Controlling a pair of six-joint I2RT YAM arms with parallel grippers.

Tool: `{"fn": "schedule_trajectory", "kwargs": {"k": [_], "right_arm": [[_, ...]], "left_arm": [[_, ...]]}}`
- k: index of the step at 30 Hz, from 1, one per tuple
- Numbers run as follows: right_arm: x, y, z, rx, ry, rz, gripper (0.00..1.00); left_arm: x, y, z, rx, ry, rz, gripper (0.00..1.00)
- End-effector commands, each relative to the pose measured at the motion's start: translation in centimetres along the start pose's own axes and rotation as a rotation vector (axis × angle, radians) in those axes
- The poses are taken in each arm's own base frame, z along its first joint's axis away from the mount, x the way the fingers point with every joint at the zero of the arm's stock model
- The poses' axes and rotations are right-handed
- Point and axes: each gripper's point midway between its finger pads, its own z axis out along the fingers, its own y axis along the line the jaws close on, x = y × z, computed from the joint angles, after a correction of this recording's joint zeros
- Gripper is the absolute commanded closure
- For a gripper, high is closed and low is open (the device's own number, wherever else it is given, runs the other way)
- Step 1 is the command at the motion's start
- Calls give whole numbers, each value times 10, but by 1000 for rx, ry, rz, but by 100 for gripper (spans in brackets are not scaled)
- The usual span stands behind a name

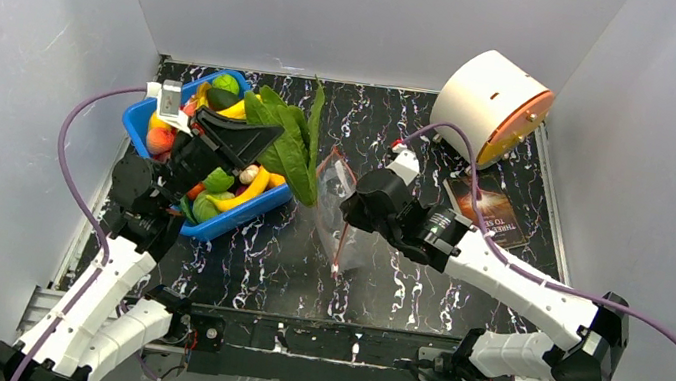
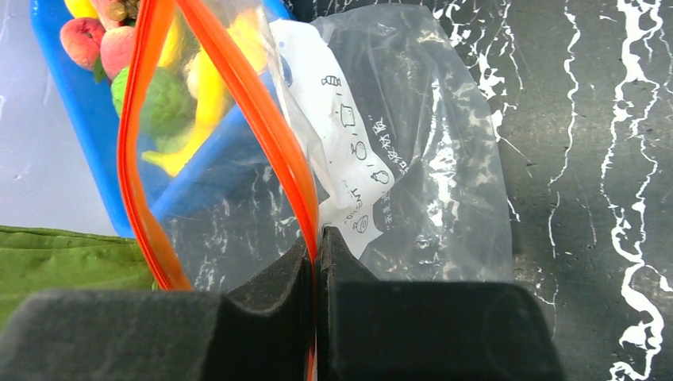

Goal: Place the food in the zip-top bag and seal the zipper
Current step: Place the fake vegetable in the zipper food storage bag.

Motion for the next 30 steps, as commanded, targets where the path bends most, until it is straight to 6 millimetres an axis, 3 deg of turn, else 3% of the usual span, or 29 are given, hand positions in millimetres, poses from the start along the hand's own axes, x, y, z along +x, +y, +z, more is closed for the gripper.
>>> {"fn": "schedule_trajectory", "kwargs": {"k": [1,13,23,30], "right_arm": [[-9,20,-1,-81,-22,26,100],[-7,21,0,-82,-17,22,100],[-18,40,-10,-152,-24,36,100],[-29,54,-15,-206,-57,38,100]], "left_arm": [[-30,-41,-4,163,-132,0,100],[-29,-48,-5,200,-125,24,100],[7,-8,-7,152,-74,37,100],[17,-3,-9,180,-74,-52,100]]}}
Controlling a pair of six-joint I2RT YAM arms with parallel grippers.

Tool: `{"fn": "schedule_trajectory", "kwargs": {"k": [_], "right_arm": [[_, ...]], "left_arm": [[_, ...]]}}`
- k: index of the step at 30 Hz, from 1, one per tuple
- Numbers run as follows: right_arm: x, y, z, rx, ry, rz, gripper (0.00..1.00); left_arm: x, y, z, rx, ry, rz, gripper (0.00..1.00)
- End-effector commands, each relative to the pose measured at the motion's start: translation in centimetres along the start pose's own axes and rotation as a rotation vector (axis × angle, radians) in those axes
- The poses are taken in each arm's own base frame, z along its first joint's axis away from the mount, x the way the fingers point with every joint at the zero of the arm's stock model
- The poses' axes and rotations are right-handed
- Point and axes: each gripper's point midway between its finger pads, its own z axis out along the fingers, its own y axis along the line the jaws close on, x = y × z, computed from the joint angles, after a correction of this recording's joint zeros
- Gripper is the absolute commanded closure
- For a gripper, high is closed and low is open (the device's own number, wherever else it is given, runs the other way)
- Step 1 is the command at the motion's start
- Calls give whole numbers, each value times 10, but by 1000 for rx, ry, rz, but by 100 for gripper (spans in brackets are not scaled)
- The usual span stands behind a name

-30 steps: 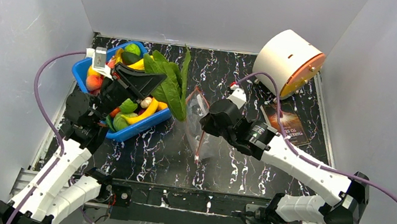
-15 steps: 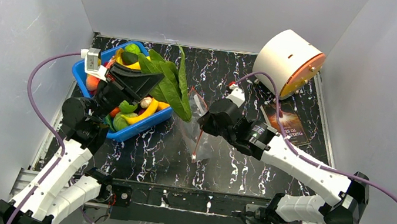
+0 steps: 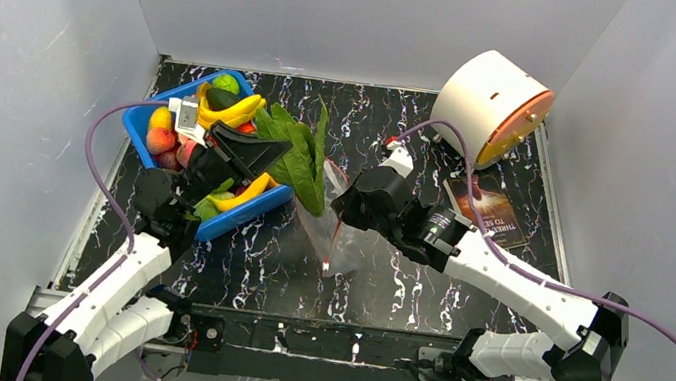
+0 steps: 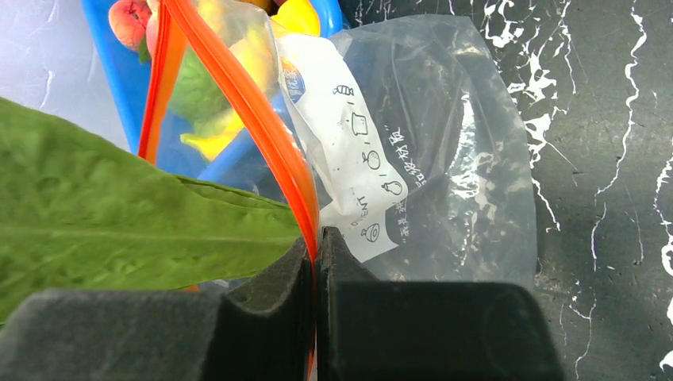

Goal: Place the food in the zip-top bag and seal the zipper
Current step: Place the fake vegetable in the zipper food storage bag.

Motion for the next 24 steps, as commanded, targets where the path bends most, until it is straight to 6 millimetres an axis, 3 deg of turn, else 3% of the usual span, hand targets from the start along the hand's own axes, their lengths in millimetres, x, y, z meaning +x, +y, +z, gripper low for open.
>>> {"fn": "schedule_trajectory", "kwargs": {"k": [1,8,24], "right_arm": [[-32,36,-10,-115,-90,34,100],[-45,56,-6,-172,-136,58,100],[-55,71,-8,-236,-176,82,100]], "left_arm": [[-15,-30,-3,131,-77,10,100],[2,-14,-8,105,-49,-32,100],[41,25,-16,-45,92,-45,100]]}}
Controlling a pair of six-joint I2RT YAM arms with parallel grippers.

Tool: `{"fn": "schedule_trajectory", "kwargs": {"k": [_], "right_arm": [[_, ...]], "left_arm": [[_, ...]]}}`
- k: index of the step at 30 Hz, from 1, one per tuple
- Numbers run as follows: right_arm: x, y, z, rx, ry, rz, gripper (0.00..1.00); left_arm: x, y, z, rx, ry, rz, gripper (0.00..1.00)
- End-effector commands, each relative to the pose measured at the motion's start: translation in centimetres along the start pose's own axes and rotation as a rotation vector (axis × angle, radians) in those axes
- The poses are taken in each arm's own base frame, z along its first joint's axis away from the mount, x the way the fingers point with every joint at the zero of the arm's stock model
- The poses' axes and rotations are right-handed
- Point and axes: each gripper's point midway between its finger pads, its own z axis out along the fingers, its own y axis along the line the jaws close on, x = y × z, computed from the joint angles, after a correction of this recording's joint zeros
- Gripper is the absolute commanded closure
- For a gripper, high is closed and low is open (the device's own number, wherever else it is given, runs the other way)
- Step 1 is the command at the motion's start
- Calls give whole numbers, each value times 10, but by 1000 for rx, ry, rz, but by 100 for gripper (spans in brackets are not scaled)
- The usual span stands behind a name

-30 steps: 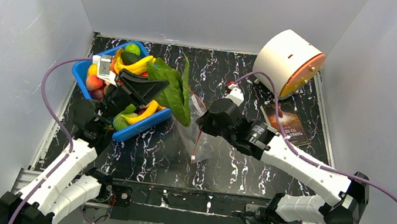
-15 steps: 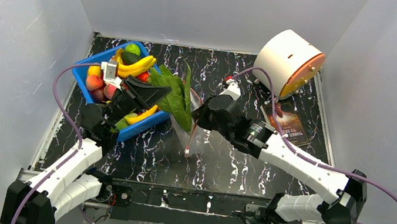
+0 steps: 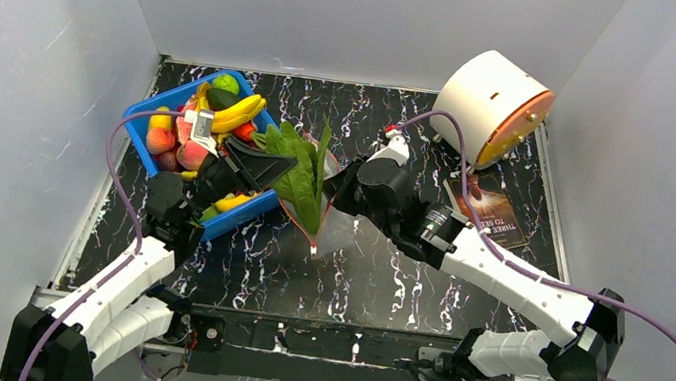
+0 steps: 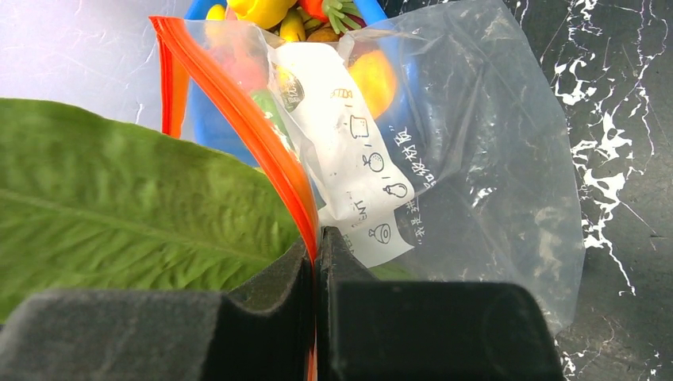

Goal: Place the food in the zip-top bag and seal the zipper
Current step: Place the fake vegetable in the zipper food storage bag.

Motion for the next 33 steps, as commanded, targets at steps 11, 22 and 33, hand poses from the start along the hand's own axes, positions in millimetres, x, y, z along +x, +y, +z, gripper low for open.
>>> {"fn": "schedule_trajectory", "kwargs": {"k": [11,22,33], "right_arm": [[-32,31,-11,-122,-114,54,100],[-41,28,-25,-125,-142,65,100],[-47,31,-36,-145,-157,93,100]], "left_arm": [[12,13,-5,-100,75,28,58],[-4,2,-20,-224,188,283,36],[27,24,-45,-319,334,259,42]]}}
